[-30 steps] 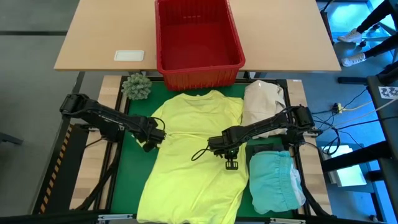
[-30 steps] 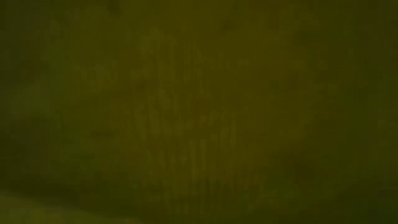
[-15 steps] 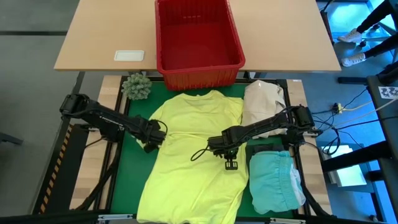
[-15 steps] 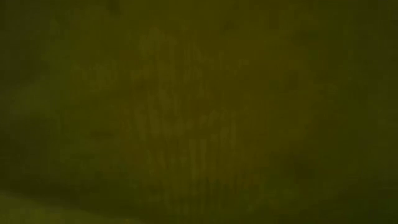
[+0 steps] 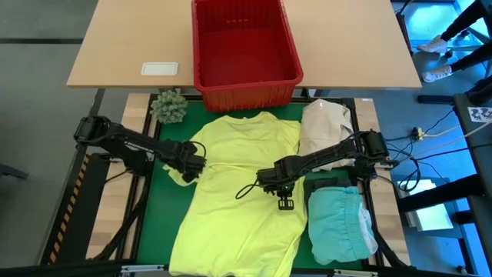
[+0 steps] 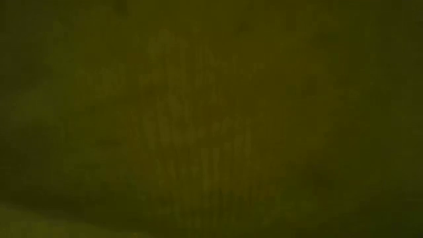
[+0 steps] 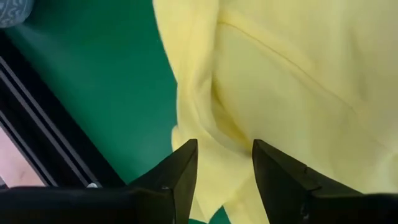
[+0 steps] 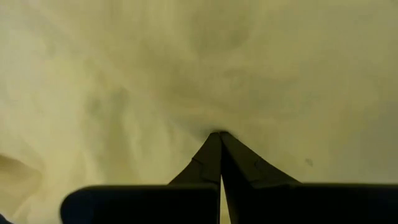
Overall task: Fold Laundry from Bin
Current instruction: Fold the yellow shirt
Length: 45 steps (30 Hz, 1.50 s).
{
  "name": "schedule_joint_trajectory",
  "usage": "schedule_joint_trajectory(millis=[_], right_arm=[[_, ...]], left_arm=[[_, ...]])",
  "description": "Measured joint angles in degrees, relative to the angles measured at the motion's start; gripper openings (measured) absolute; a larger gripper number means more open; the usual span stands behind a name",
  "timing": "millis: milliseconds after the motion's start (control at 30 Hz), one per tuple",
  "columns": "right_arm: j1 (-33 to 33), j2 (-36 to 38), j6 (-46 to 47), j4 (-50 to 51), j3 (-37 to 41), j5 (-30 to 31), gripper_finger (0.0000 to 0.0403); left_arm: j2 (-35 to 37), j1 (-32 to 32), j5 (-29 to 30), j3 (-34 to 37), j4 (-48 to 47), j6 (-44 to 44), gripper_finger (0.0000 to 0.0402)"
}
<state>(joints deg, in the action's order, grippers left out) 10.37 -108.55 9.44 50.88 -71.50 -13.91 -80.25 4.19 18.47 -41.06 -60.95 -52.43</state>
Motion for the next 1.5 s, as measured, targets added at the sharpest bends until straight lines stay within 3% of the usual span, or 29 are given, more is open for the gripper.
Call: schedule_joint_trajectory(millis=[300, 567, 933, 1133, 1500], right_arm=[[0.0, 0.0, 0.03, -0.01, 0.0, 0.0, 0.0003], [0.0, 0.0, 0.05, -0.01, 0.0, 0.0, 0.0003], [0.0, 0.0, 0.05, -0.4, 0.0, 0.0, 0.0003], [-0.01, 0.0, 0.05, -0.4, 0.0, 0.0, 0.0003], [-0.01, -0.02, 0.05, -0.43, 0.0, 0.0, 0.0003]], left_arm=[[0.0, -2.7, -0.06, 0.0, -0.39, -1.21, 0.0148], [0.0, -3.99, 0.51, -0.02, -7.04, -2.37, 0.0147], [0.0, -3.86, -3.1, -0.02, -0.27, -1.25, 0.0147], [0.0, -3.86, -3.14, -0.02, -1.79, -1.04, 0.0146], [0.0, -4.01, -2.74, 0.35, -3.28, -0.06, 0.0104]])
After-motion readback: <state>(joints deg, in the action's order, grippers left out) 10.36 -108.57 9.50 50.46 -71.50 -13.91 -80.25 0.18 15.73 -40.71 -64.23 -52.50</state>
